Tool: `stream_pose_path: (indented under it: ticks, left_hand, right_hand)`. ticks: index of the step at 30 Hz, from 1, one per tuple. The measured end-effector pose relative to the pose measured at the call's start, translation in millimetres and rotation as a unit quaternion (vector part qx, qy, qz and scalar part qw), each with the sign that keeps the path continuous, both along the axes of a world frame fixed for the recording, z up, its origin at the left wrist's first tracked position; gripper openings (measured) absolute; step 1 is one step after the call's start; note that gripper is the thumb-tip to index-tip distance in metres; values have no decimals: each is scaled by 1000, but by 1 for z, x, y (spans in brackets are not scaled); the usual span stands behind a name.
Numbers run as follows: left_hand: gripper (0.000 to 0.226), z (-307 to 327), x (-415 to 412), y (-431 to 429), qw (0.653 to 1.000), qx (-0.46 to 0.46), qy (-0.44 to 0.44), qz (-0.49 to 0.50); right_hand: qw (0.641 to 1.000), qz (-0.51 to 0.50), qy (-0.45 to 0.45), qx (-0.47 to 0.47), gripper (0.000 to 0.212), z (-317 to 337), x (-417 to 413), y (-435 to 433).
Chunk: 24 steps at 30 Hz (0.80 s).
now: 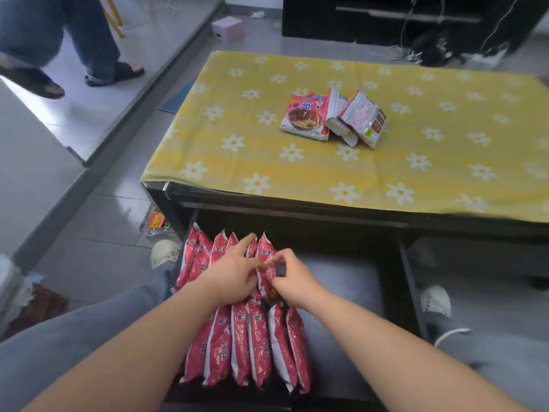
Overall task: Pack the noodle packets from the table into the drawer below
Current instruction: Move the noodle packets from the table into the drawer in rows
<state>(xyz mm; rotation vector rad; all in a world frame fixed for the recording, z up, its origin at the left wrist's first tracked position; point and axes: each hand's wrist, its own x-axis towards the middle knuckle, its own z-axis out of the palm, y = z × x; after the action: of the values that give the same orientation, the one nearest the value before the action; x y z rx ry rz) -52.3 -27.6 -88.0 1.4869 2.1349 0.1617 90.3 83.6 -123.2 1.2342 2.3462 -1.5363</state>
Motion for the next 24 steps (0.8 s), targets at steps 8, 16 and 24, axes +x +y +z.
stream_pose_path:
  ticks: [8, 16, 24]
  left_hand:
    - [48, 6, 6, 0, 999, -21, -3, 32]
    - [49, 6, 7, 4, 998, -44, -4, 39]
    - [51, -9, 3, 6, 998, 6, -9, 67]
  right_hand:
    - [988, 118, 17, 97, 36, 9, 16, -23]
    - [992, 105, 1, 68, 11, 10, 8, -27]
    - [994, 80, 33, -67, 17, 17, 1, -20]
